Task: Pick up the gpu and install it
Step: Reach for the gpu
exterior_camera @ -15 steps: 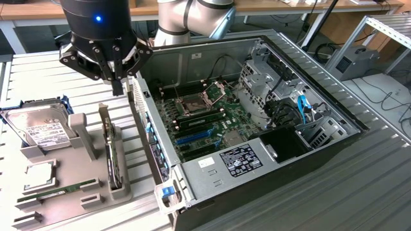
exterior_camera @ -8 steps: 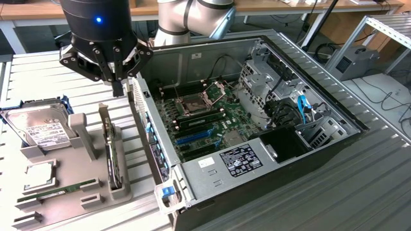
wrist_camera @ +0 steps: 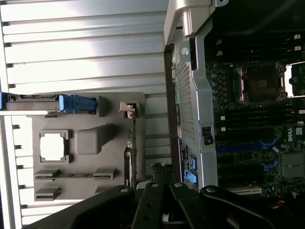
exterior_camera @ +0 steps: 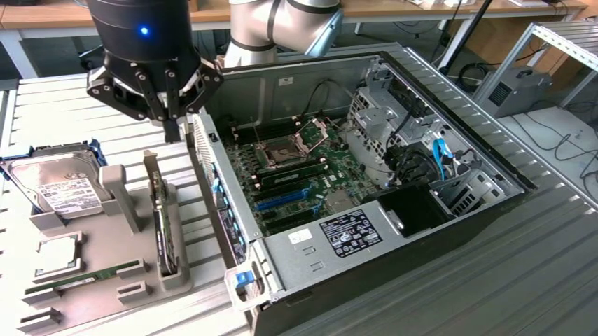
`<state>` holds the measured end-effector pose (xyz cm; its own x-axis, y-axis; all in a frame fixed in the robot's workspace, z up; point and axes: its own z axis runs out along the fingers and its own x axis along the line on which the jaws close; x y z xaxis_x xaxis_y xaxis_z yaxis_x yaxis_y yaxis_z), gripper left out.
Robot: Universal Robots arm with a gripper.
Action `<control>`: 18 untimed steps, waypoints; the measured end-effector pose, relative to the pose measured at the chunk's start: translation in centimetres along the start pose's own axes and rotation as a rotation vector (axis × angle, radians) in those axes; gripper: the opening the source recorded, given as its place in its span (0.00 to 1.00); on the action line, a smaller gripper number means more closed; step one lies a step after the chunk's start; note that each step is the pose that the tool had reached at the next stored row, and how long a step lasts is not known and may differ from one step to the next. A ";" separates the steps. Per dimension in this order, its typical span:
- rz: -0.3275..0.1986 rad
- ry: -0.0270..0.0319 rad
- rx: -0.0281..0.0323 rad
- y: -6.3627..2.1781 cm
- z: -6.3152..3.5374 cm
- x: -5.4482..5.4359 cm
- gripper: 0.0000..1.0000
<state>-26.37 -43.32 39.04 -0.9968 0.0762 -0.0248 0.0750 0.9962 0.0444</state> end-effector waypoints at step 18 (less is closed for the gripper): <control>0.000 -0.0001 0.0000 -0.79 0.03 -0.1 0.11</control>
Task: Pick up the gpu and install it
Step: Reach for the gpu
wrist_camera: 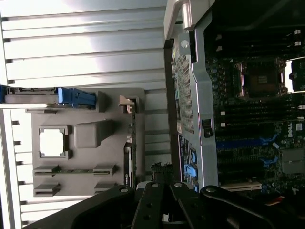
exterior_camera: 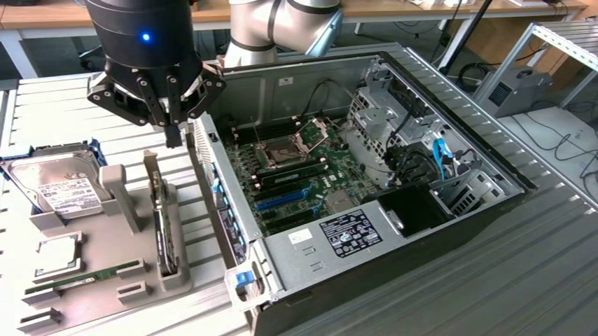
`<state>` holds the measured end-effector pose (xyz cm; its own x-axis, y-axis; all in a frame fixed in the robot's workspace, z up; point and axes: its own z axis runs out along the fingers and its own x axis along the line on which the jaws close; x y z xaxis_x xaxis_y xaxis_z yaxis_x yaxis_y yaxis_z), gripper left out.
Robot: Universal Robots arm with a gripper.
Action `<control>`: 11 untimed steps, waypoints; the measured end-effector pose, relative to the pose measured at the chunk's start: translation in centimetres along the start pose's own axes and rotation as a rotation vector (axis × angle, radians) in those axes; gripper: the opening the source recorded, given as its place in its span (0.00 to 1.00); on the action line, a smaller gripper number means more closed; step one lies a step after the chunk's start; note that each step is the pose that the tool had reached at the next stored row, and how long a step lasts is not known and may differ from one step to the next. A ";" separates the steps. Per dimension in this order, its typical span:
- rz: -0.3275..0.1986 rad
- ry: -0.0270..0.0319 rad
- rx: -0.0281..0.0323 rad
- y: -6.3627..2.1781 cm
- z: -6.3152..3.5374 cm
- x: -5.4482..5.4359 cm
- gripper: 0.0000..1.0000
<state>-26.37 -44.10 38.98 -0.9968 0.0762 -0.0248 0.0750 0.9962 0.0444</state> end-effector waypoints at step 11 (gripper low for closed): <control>0.000 0.0000 0.0000 -0.41 0.02 0.0 0.11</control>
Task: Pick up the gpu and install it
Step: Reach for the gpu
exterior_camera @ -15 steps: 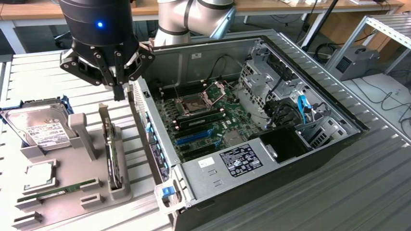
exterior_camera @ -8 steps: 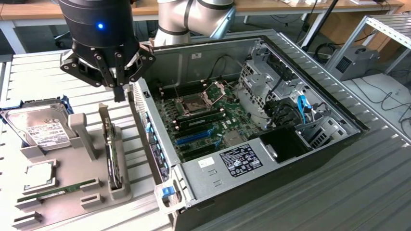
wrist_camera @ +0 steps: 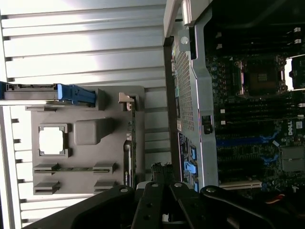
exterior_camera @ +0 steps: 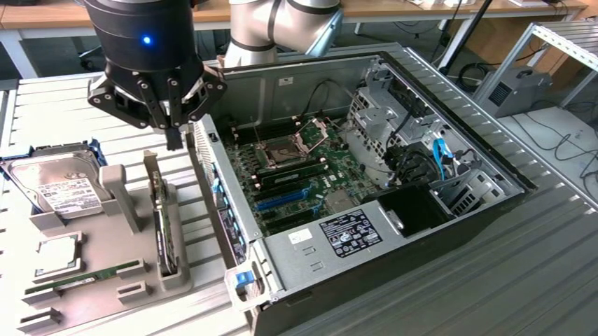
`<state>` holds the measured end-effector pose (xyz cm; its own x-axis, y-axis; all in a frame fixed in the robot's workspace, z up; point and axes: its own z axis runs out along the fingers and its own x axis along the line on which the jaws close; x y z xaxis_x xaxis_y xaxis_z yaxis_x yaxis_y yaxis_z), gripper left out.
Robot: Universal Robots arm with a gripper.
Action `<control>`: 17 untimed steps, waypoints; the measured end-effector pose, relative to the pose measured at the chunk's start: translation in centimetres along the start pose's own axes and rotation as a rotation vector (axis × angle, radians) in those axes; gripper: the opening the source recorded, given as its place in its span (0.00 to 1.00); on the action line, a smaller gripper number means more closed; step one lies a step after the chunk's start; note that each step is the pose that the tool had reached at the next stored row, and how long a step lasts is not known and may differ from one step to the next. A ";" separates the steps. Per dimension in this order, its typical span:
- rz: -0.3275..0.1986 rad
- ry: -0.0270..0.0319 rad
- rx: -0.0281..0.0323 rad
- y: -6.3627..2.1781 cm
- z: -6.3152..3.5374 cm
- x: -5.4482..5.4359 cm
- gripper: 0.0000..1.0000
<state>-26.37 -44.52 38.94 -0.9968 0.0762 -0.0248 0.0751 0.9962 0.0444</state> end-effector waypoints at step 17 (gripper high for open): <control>0.000 0.0000 0.0000 -0.74 0.03 -0.1 0.11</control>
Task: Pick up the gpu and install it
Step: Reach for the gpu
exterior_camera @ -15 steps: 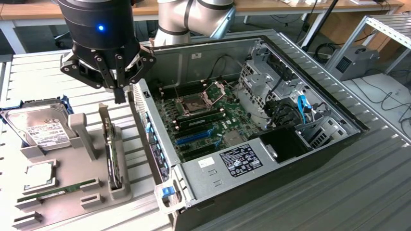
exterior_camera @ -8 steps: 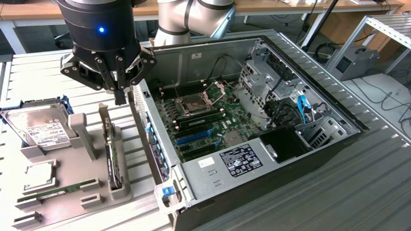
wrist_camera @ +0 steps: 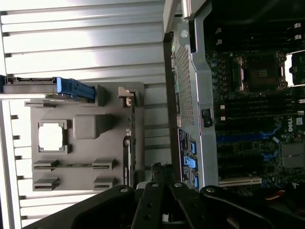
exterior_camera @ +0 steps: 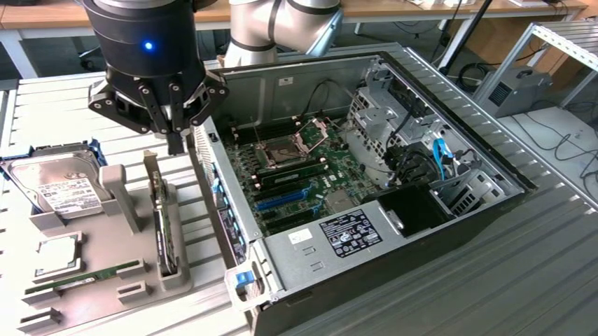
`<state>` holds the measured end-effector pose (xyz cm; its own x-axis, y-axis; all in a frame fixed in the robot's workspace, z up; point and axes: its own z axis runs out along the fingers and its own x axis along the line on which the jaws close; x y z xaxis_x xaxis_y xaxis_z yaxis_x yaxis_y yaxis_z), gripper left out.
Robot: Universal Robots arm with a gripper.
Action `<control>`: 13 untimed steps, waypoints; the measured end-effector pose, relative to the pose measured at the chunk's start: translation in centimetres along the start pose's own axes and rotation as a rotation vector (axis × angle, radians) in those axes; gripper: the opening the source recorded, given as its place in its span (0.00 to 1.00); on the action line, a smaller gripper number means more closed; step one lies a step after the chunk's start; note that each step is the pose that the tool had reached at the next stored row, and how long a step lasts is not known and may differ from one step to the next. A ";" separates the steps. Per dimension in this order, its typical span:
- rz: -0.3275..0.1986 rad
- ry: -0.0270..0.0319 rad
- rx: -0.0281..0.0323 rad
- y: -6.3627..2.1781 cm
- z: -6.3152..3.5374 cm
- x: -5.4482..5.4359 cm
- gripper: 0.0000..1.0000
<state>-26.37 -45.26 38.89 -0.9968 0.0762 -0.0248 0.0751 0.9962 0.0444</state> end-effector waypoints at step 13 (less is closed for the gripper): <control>0.000 0.0000 0.0000 -0.52 0.01 0.0 0.11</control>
<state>-26.37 -45.78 38.86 -0.9968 0.0762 -0.0248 0.0751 0.9962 0.0444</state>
